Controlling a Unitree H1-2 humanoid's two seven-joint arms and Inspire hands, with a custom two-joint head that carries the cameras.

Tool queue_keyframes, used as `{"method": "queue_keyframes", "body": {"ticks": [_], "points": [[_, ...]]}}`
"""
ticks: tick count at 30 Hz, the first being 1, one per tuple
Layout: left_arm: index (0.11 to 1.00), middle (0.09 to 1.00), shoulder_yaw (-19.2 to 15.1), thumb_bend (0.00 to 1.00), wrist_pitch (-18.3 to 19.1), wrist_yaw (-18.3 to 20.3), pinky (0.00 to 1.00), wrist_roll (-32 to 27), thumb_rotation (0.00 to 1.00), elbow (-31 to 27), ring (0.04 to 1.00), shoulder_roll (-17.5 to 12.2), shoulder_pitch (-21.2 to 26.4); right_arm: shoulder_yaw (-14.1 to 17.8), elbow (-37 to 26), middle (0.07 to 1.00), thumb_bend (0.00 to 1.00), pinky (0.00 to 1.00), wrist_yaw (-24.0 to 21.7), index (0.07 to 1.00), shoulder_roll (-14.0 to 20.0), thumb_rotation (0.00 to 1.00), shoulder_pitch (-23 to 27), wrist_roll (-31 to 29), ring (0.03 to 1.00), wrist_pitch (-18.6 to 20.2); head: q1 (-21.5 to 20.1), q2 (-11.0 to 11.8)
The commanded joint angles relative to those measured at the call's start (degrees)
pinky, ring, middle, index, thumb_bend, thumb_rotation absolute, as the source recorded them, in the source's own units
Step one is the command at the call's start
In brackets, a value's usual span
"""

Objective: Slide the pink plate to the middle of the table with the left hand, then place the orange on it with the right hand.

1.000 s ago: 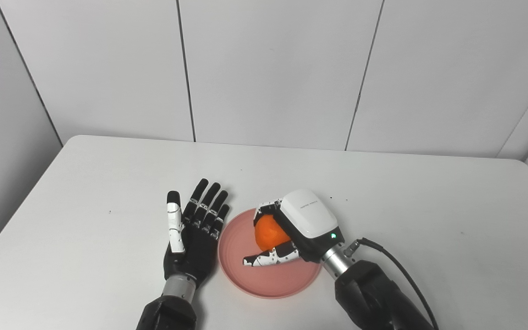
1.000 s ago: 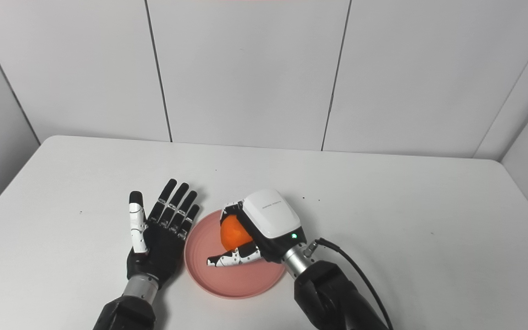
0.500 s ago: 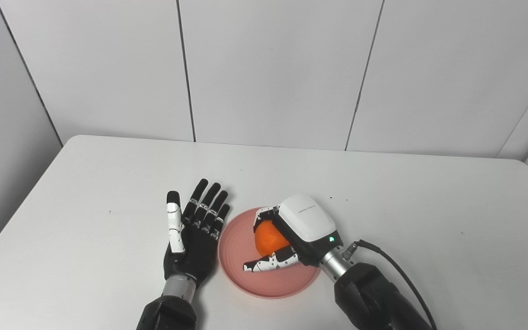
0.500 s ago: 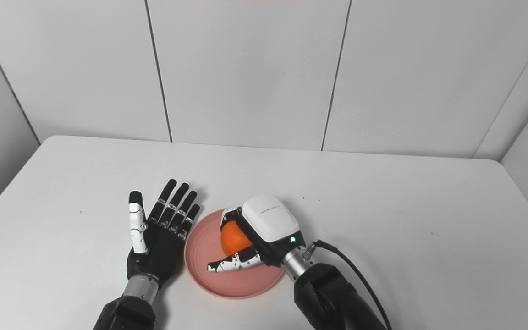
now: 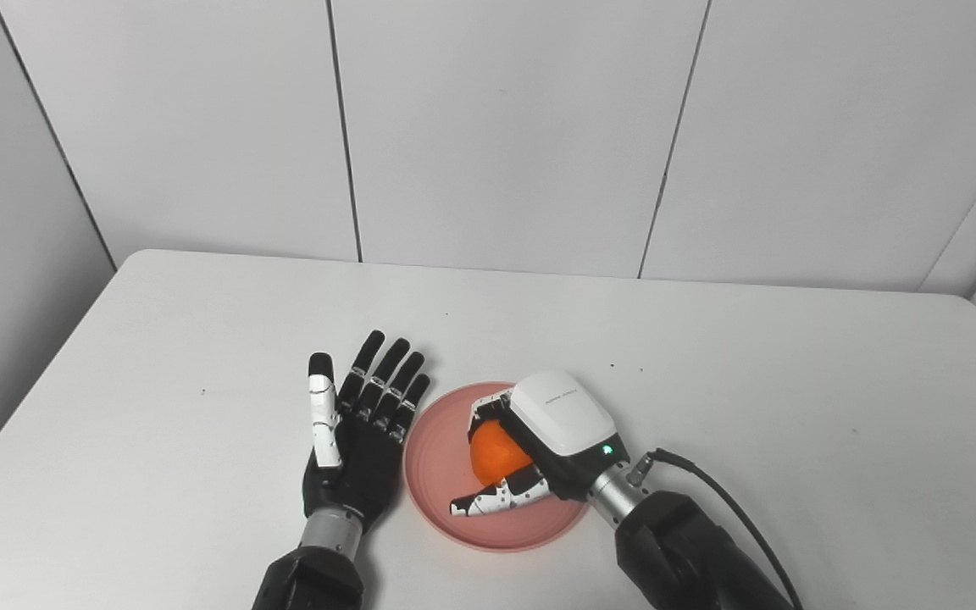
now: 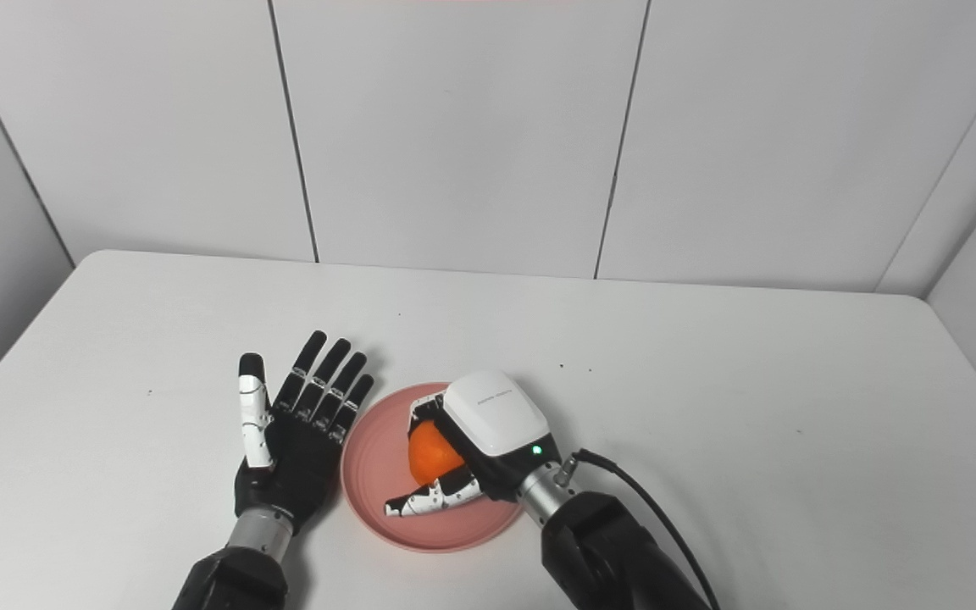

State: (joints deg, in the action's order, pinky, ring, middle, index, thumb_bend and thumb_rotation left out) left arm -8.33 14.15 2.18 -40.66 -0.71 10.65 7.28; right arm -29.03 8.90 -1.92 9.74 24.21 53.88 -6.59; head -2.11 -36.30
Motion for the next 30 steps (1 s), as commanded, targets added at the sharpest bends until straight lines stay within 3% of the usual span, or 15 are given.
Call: {"method": "queue_keyframes", "body": {"ticks": [1, 9, 12, 22, 30], "points": [[0.826, 0.8, -0.19, 0.75, 2.27, -2.17, 0.95, 0.4, 0.67, 2.3, 0.858, 2.15, -2.52, 0.31, -0.54, 0.355, 0.68, 0.23, 1.06, 0.38, 0.13, 0.52, 1.24, -0.66, 0.29, -1.42, 0.0, 0.01], [0.829, 0.802, -0.19, 0.75, 2.21, -2.53, 0.91, 0.57, 0.67, 2.47, 0.845, 2.32, -2.47, -0.09, -0.41, 0.453, 0.74, 0.33, 2.01, 0.51, 0.85, 0.57, 1.88, -0.75, 0.382, -2.33, -0.05, 0.11], [0.827, 0.805, -0.12, 0.75, 2.01, -2.04, 0.89, 0.51, 0.68, 2.61, 0.85, 2.14, -2.5, -0.09, -1.0, 0.532, 0.76, 0.37, 1.69, 0.583, 1.1, 0.6, 1.81, -0.83, 0.444, -2.16, -0.14, 0.07], [0.827, 0.823, -0.2, 0.74, 2.17, -2.03, 0.86, 0.26, 0.68, 2.53, 0.871, 2.08, -2.54, -0.04, -1.02, 0.595, 0.83, 0.41, 2.28, 0.67, 1.57, 0.71, 1.84, -2.33, 0.49, -3.81, -0.54, 0.02], [0.829, 0.818, -0.05, 0.74, 2.37, -1.98, 0.83, 0.39, 0.68, 2.34, 0.858, 1.91, -2.68, 0.31, -1.14, 0.594, 0.87, 0.41, 2.35, 0.678, 1.54, 0.8, 2.0, -3.16, 0.489, -5.31, -0.64, 0.03]]}}
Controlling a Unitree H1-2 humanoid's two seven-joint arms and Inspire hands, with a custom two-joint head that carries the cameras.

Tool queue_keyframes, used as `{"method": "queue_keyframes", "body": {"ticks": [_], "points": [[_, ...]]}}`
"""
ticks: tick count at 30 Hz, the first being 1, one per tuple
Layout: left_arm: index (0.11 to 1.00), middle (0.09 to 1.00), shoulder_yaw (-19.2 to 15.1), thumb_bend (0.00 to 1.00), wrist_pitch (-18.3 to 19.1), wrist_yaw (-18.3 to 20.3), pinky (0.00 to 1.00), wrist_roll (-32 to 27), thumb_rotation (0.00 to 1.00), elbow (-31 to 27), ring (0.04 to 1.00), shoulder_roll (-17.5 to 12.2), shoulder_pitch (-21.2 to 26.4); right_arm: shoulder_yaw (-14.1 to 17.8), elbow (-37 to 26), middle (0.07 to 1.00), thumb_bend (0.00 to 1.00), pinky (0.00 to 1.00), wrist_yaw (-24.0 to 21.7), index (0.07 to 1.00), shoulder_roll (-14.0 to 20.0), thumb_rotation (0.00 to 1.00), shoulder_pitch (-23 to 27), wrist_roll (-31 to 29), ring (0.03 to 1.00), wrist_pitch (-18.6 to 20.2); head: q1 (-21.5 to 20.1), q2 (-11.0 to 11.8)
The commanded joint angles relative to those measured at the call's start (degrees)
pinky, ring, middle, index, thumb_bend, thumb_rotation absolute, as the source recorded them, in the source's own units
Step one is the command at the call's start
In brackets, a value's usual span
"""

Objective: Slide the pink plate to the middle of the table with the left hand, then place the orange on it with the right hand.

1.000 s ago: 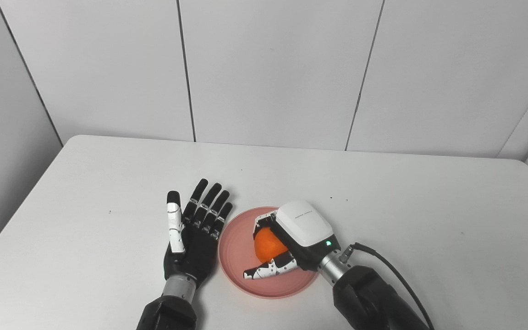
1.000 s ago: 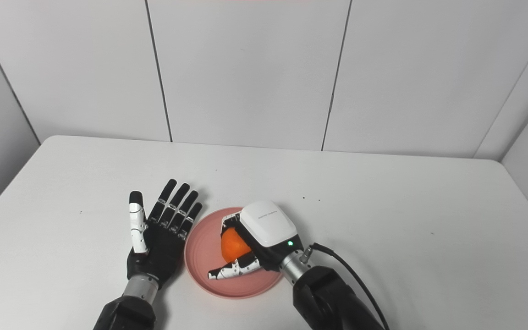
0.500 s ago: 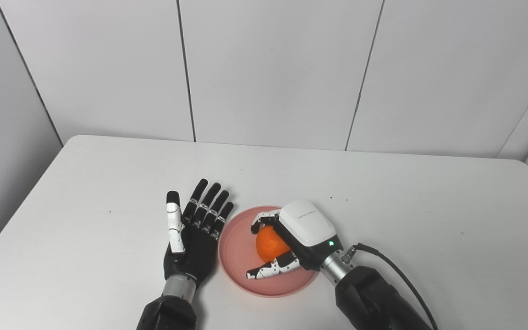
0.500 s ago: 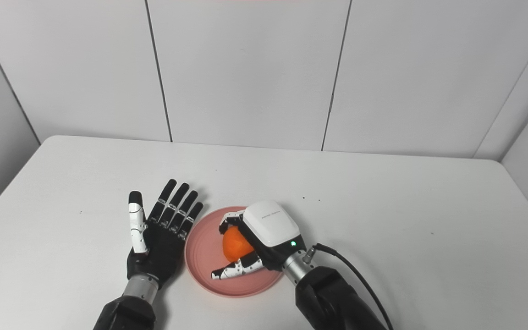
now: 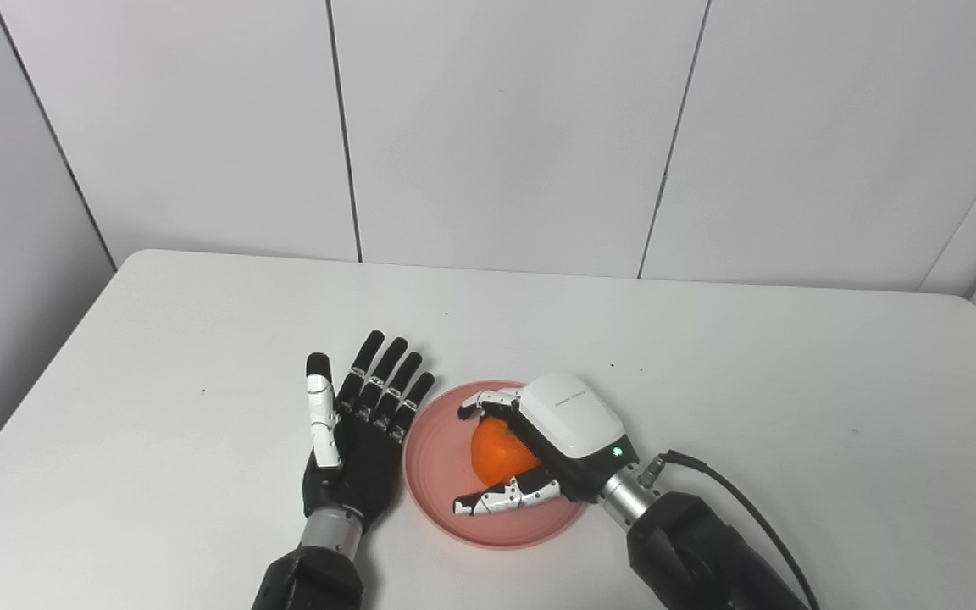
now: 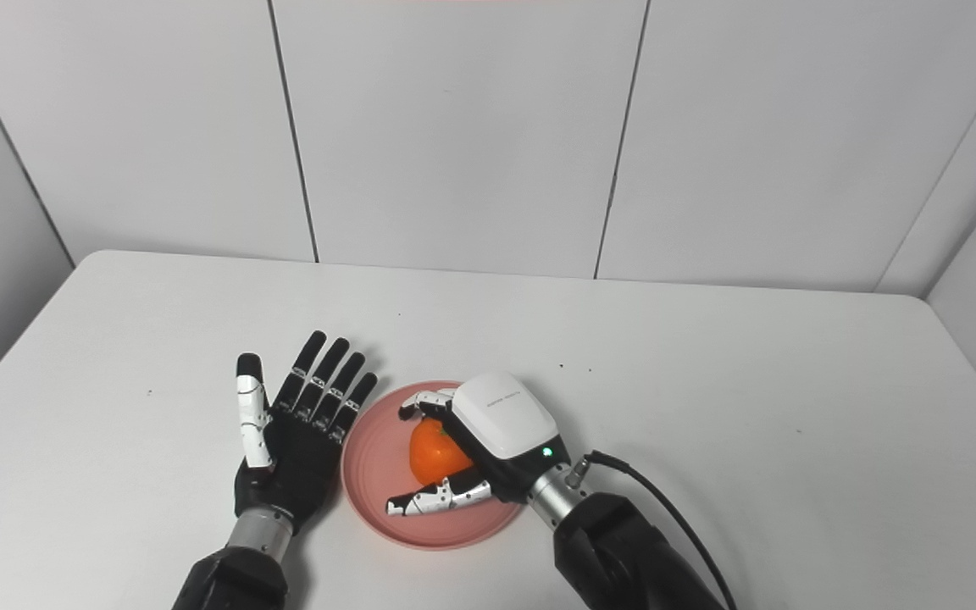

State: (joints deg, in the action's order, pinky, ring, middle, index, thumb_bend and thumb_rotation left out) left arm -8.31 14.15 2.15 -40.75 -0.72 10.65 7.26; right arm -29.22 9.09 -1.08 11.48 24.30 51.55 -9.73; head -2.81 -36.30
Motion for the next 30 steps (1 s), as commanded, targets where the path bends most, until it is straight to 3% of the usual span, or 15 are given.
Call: {"method": "queue_keyframes", "body": {"ticks": [1, 16, 18, 25, 28, 29, 30], "points": [[0.831, 0.816, -0.08, 0.74, 2.41, -2.0, 0.83, 0.46, 0.68, 2.31, 0.857, 1.91, -2.65, 0.54, -1.46, 0.593, 0.87, 0.41, 1.34, 0.678, -0.19, 0.81, 1.92, -0.9, 0.49, -2.17, 0.06, 0.03], [0.826, 0.808, -0.32, 0.76, 2.61, -2.48, 0.88, 0.07, 0.67, 2.31, 0.833, 1.86, -2.52, 3.18, -2.95, 0.599, 0.88, 0.44, 5.94, 0.682, -0.63, 0.83, 2.26, -4.05, 0.507, -7.12, -0.18, 0.04], [0.821, 0.797, -0.32, 0.76, 2.67, -2.66, 0.88, 0.16, 0.66, 2.34, 0.824, 1.87, -2.51, 3.41, -3.74, 0.602, 0.89, 0.46, 5.96, 0.687, -0.59, 0.87, 2.6, -4.08, 0.523, -7.4, -0.2, 0.07], [0.824, 0.79, -0.55, 0.75, 2.62, -2.78, 0.91, -0.11, 0.67, 2.62, 0.823, 1.9, -2.29, 4.48, -5.94, 0.763, 0.95, 0.63, 3.61, 0.75, -0.17, 0.93, 3.26, -5.93, 0.705, -7.07, -0.31, 0.11], [0.808, 0.743, -0.75, 0.76, 2.56, -3.08, 0.93, -0.21, 0.65, 2.69, 0.804, 2.09, -2.25, 5.05, -5.52, 0.893, 0.96, 0.85, 3.98, 0.819, 0.18, 0.96, 3.3, -5.74, 0.869, -6.87, -0.22, 0.1], [0.808, 0.742, -0.74, 0.76, 2.57, -2.98, 0.93, -0.31, 0.65, 2.58, 0.804, 2.09, -2.29, 5.31, -5.42, 0.897, 0.96, 0.86, 4.33, 0.821, 0.28, 0.96, 3.22, -5.29, 0.874, -6.62, -0.18, 0.0], [0.817, 0.785, -0.73, 0.76, 2.58, -2.91, 0.94, -0.38, 0.65, 2.5, 0.836, 2.08, -2.32, 5.5, -5.38, 0.936, 0.96, 0.94, 4.54, 0.852, 0.33, 0.98, 3.15, -4.97, 0.931, -6.44, -0.18, 0.0]]}}
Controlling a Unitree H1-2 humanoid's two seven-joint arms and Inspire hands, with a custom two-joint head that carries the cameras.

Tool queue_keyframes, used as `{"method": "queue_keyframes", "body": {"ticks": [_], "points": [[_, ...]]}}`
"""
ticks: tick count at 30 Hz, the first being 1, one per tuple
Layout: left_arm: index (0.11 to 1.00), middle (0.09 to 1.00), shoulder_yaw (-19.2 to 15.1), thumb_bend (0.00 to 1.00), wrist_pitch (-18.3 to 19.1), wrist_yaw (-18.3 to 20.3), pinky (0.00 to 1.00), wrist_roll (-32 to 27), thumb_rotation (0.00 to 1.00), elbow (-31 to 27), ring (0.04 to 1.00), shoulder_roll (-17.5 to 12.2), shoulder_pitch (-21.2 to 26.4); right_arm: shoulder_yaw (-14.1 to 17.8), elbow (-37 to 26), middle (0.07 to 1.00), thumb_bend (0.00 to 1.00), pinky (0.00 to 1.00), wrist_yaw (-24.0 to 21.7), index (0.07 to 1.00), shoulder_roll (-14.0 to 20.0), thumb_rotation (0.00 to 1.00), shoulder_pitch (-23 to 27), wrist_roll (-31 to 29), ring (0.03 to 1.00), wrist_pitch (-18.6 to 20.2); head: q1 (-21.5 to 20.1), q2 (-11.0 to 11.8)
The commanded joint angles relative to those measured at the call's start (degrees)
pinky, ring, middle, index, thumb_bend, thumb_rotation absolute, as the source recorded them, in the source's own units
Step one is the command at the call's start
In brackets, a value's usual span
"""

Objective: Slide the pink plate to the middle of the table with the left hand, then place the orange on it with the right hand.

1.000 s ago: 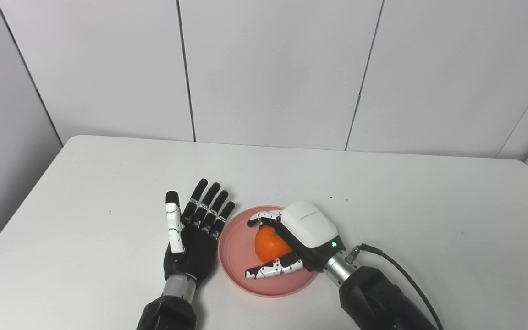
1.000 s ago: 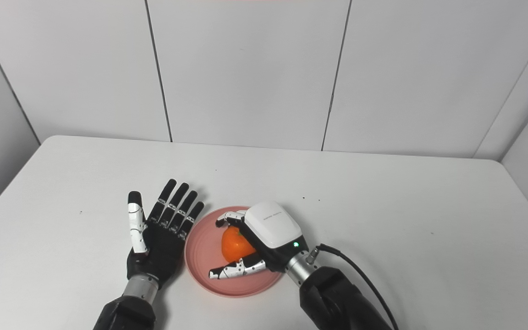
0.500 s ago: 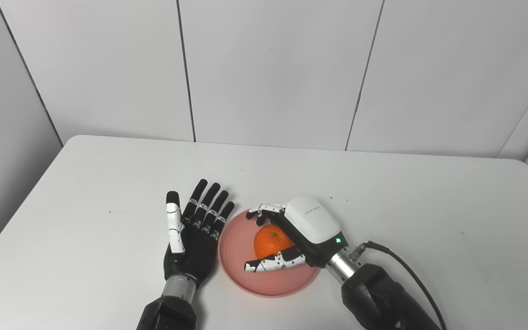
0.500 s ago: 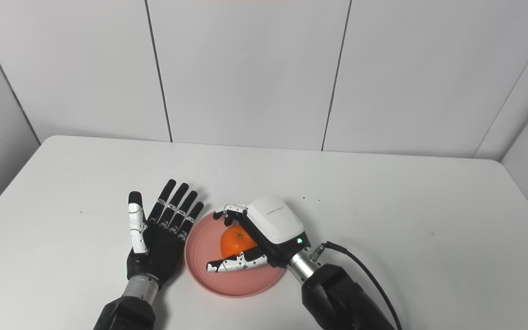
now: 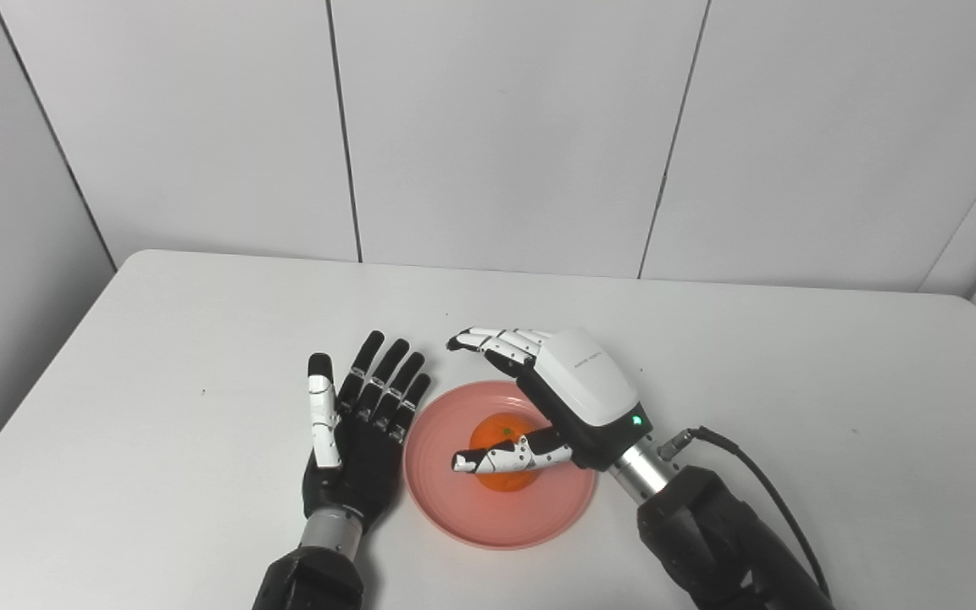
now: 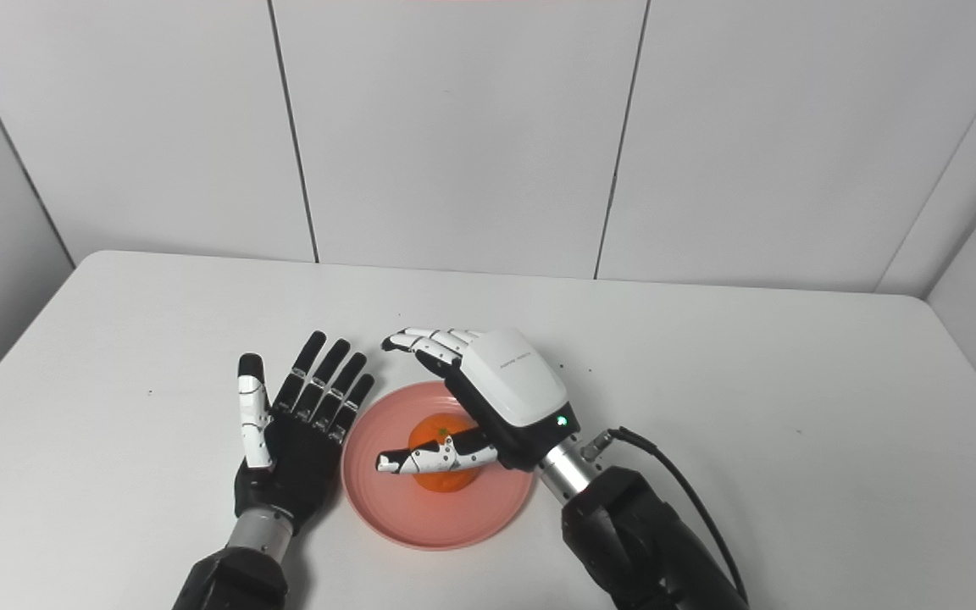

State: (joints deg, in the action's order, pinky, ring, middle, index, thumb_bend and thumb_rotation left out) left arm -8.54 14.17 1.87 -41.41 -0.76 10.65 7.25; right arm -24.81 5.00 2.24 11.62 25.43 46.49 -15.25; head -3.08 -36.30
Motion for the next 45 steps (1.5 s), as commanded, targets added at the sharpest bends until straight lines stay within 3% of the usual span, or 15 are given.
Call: {"method": "queue_keyframes", "body": {"ticks": [1, 3, 7, 9, 11, 15, 18, 21, 24, 26, 29, 33, 38, 41, 45], "points": [[0.82, 0.8, -0.48, 0.76, 2.52, -2.42, 0.95, 0.17, 0.66, 2.47, 0.847, 2.02, -2.32, 1.49, -1.19, 0.949, 0.96, 0.97, 1.59, 0.863, 0.21, 0.99, 1.83, 0.21, 0.951, -0.72, 0.03, -0.06], [0.838, 0.839, -0.45, 0.75, 2.47, -2.15, 0.98, 0.06, 0.67, 2.34, 0.882, 1.88, -2.31, 3.0, -0.9, 0.983, 0.96, 0.99, 2.13, 0.893, -0.55, 1.0, 1.14, -1.64, 0.99, -0.14, -0.04, -0.03], [0.836, 0.792, -0.43, 0.75, 2.4, -2.42, 1.0, 0.43, 0.67, 2.12, 0.87, 1.75, -2.16, 6.96, -0.31, 0.97, 0.94, 1.0, 2.68, 0.902, -3.45, 1.0, -0.55, -7.93, 1.0, 0.59, 0.04, -0.03], [0.836, 0.78, -0.49, 0.76, 1.91, -2.82, 1.0, 1.07, 0.67, 2.07, 0.862, 1.77, -1.94, 9.99, 0.41, 0.957, 0.95, 1.0, 3.15, 0.914, -5.67, 1.0, -1.61, -12.74, 0.998, 1.15, 0.01, 0.0], [0.851, 0.781, -0.29, 0.76, 0.22, -2.83, 1.0, 2.78, 0.66, 2.17, 0.855, 1.66, -1.73, 13.35, 1.11, 0.971, 0.97, 1.0, 0.94, 0.942, -8.03, 1.0, -2.73, -22.1, 0.999, 2.38, -0.02, 0.01], [0.894, 0.828, 1.49, 0.77, -5.89, -0.58, 0.98, 8.75, 0.71, 3.73, 0.879, 0.04, -0.97, 19.26, 1.21, 0.972, 0.98, 1.0, -1.81, 0.99, -12.29, 1.0, -4.08, -36.13, 1.0, 8.31, -0.09, 0.09], [0.962, 0.948, 2.44, 0.81, -11.07, 1.55, 1.0, 12.97, 0.74, 6.03, 0.959, -1.71, 0.31, 23.27, 1.44, 0.98, 0.97, 1.0, -1.65, 1.0, -14.82, 1.0, -5.11, -42.99, 1.0, 11.67, -0.18, 0.06], [0.994, 0.991, 3.57, 0.83, -16.56, 2.94, 1.0, 18.32, 0.77, 8.59, 0.993, -3.69, 1.81, 26.55, 2.39, 0.977, 0.94, 1.0, -0.88, 1.0, -16.62, 1.0, -5.96, -48.19, 1.0, 11.72, -0.23, -0.09], [0.958, 0.989, 4.31, 0.91, -22.05, 2.25, 1.0, 24.0, 0.72, 11.74, 0.994, -5.31, 3.88, 29.55, 4.26, 0.991, 0.91, 1.0, -0.55, 1.0, -17.98, 1.0, -6.6, -53.15, 1.0, 9.44, -0.29, -0.09], [0.954, 0.987, 4.95, 0.96, -23.18, 1.6, 1.0, 27.24, 0.71, 13.08, 0.999, -6.44, 5.23, 31.01, 5.5, 0.988, 0.9, 1.0, 0.08, 1.0, -18.72, 1.0, -6.98, -54.95, 1.0, 8.46, -0.31, -0.07], [0.974, 0.996, 6.4, 0.96, -20.88, 1.01, 1.0, 31.08, 0.74, 12.74, 1.0, -8.06, 6.66, 32.16, 7.49, 0.981, 0.89, 1.0, 0.64, 1.0, -19.44, 1.0, -7.52, -56.28, 1.0, 7.53, -0.3, 0.04], [0.995, 1.0, 7.67, 0.96, -14.47, -0.22, 1.0, 34.24, 0.77, 11.4, 1.0, -9.27, 8.21, 32.4, 10.76, 0.986, 0.87, 1.0, 0.7, 1.0, -19.94, 1.0, -8.53, -56.97, 1.0, 6.13, -0.39, -0.08], [1.0, 1.0, 8.99, 0.8, -5.92, -1.34, 1.0, 38.08, 0.84, 9.3, 1.0, -10.37, 9.35, 32.22, 13.28, 0.972, 0.87, 1.0, 1.11, 1.0, -20.65, 1.0, -9.88, -56.78, 1.0, 5.16, -0.82, -0.28], [1.0, 1.0, 9.07, 0.79, -3.58, -1.3, 1.0, 39.05, 0.86, 8.42, 1.0, -10.74, 9.79, 31.88, 14.09, 0.97, 0.86, 1.0, 0.81, 0.999, -20.61, 1.0, -10.23, -56.53, 1.0, 4.77, -1.05, -0.22], [1.0, 1.0, 8.58, 0.78, -3.57, -1.06, 1.0, 38.3, 0.85, 8.38, 1.0, -10.59, 9.55, 31.26, 14.47, 0.973, 0.87, 1.0, 0.35, 1.0, -20.25, 1.0, -10.43, -56.06, 1.0, 4.58, -1.06, -0.21]]}}
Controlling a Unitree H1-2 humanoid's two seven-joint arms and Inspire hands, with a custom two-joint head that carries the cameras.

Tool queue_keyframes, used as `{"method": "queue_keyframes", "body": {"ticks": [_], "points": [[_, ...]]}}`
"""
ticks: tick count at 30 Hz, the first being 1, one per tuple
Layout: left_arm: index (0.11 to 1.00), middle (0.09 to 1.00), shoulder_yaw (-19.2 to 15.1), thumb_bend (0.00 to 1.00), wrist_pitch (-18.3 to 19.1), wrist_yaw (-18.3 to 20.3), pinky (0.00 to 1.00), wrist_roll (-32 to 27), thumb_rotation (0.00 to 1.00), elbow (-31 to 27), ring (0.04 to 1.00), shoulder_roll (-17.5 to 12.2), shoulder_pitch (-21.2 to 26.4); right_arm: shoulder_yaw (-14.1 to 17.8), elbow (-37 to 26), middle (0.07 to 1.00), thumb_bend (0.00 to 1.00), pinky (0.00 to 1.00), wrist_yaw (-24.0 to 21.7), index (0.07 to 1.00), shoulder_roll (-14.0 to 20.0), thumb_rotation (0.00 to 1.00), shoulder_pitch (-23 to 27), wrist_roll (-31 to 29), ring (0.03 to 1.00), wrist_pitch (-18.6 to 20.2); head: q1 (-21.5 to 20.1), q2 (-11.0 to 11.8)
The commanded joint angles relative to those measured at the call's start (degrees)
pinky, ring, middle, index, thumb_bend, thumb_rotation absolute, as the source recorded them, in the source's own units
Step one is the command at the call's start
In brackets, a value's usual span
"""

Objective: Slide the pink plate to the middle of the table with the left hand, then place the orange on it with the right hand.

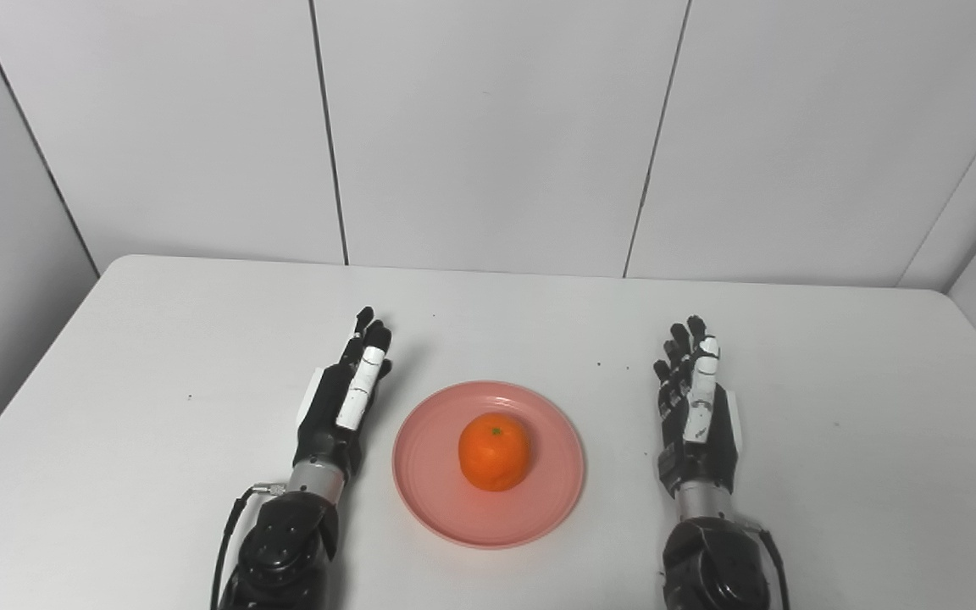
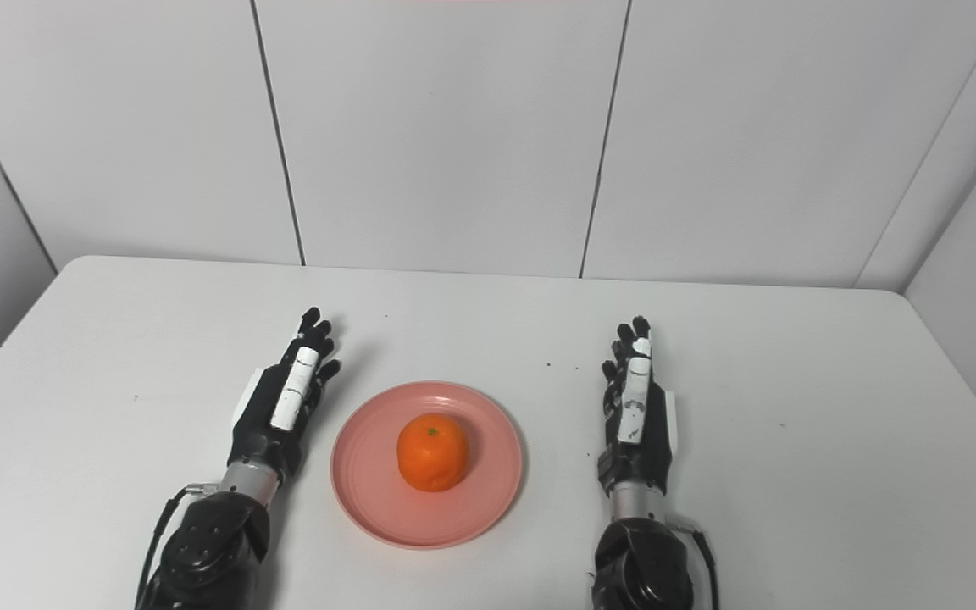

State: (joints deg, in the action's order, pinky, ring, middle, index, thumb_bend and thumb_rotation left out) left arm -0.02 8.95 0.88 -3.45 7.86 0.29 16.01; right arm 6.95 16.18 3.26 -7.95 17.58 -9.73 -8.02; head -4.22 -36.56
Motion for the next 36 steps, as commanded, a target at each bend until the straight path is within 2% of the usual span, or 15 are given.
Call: {"method": "queue_keyframes", "body": {"ticks": [1, 5, 12, 18, 21, 22, 26, 36], "points": [[1.0, 1.0, -0.09, 0.77, 1.7, -0.12, 1.0, 0.18, 0.85, -0.29, 1.0, -0.06, 0.6, -0.76, 3.32, 0.973, 0.87, 1.0, -0.76, 1.0, -0.53, 1.0, -2.63, 0.4, 1.0, -2.71, 0.09, 0.05], [1.0, 1.0, -0.29, 0.77, 1.68, -0.13, 1.0, -0.02, 0.87, -0.72, 1.0, 0.42, -0.07, -1.51, 3.52, 0.967, 0.86, 1.0, -0.74, 0.985, 0.0, 1.0, -2.71, 1.33, 0.997, -2.98, 0.11, 0.03], [1.0, 1.0, -1.59, 0.8, -2.24, -0.22, 1.0, -1.15, 0.91, 1.06, 1.0, 1.48, -0.33, -1.93, 3.4, 0.958, 0.87, 1.0, -1.25, 0.956, 0.32, 1.0, -2.76, 1.22, 0.983, -1.7, 0.22, 0.02], [1.0, 1.0, -1.98, 0.82, -3.73, -0.22, 1.0, -1.68, 0.92, 2.58, 1.0, 1.83, -0.28, -2.23, 3.64, 0.955, 0.87, 1.0, -1.05, 0.953, 0.45, 1.0, -2.73, 1.48, 0.976, -1.96, 0.29, 0.01], [1.0, 1.0, -1.99, 0.88, -3.77, -0.68, 1.0, -1.64, 0.99, 2.83, 1.0, 2.02, -0.43, -2.61, 3.71, 0.955, 0.88, 1.0, -1.11, 0.951, 0.62, 1.0, -2.89, 1.97, 0.974, -2.12, 0.26, 0.02], [1.0, 1.0, -2.0, 0.93, -3.87, -0.97, 1.0, -1.47, 1.0, 2.81, 1.0, 2.15, -0.52, -2.82, 3.77, 0.956, 0.88, 1.0, -1.13, 0.951, 0.72, 1.0, -2.93, 2.27, 0.976, -2.27, 0.26, 0.02], [1.0, 1.0, -2.16, 0.99, -4.05, -1.72, 1.0, -1.22, 1.0, 2.8, 1.0, 2.61, -0.69, -3.6, 3.74, 0.96, 0.88, 1.0, -1.03, 0.953, 1.06, 1.0, -3.16, 3.27, 0.984, -2.41, 0.29, -0.07], [1.0, 1.0, -2.23, 1.0, -5.26, -2.78, 1.0, -0.8, 1.0, 3.32, 1.0, 3.21, -0.76, -4.37, 3.55, 0.962, 0.88, 1.0, -0.91, 0.953, 1.21, 1.0, -3.29, 4.42, 0.998, -2.41, 0.41, 0.07]]}}
